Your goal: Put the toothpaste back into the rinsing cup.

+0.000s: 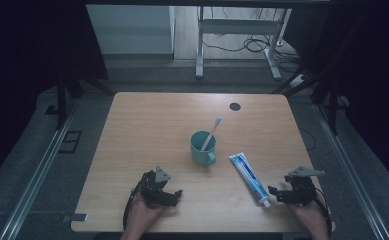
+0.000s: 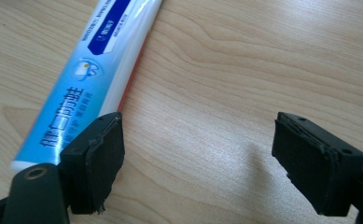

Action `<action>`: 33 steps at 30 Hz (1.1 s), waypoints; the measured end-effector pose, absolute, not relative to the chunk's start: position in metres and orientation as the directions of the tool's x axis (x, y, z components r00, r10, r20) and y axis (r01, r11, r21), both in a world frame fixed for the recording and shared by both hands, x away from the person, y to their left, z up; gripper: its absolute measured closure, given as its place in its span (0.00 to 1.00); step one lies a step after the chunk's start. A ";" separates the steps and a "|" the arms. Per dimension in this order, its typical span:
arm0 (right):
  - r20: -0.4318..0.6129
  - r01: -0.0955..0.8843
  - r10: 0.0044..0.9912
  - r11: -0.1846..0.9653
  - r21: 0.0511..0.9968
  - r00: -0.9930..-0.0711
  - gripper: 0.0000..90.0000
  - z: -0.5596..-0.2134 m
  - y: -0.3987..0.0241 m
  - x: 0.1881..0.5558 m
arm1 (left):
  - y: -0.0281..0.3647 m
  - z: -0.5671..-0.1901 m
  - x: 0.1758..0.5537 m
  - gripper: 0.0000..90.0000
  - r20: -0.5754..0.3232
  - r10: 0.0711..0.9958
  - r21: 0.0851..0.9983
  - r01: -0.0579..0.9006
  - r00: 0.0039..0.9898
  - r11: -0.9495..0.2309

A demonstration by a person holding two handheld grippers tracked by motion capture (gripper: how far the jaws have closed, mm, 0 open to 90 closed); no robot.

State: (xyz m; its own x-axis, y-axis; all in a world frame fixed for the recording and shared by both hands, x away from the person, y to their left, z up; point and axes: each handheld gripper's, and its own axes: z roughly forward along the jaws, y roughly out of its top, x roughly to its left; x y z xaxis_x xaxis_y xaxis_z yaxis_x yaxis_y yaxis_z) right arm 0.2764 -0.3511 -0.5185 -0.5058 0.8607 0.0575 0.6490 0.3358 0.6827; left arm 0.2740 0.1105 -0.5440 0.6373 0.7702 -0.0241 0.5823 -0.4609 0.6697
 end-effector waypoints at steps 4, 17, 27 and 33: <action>0.059 0.649 0.851 0.351 0.675 -0.522 0.19 -0.514 -0.351 0.276 | 0.111 -0.544 0.274 0.05 -0.024 0.770 0.670 0.583 0.637 -0.461; 0.091 0.637 0.827 0.351 0.686 -0.554 0.21 -0.494 -0.341 0.271 | 0.111 -0.544 0.274 0.05 -0.024 0.770 0.670 0.582 0.637 -0.461; 0.175 0.646 0.762 0.375 0.665 -0.623 0.54 -0.482 -0.321 0.274 | 0.111 -0.544 0.274 0.05 -0.024 0.770 0.670 0.582 0.637 -0.461; 0.155 0.608 0.713 0.439 0.662 -0.684 0.84 -0.480 -0.304 0.273 | 0.111 -0.544 0.274 0.05 -0.024 0.770 0.670 0.582 0.637 -0.461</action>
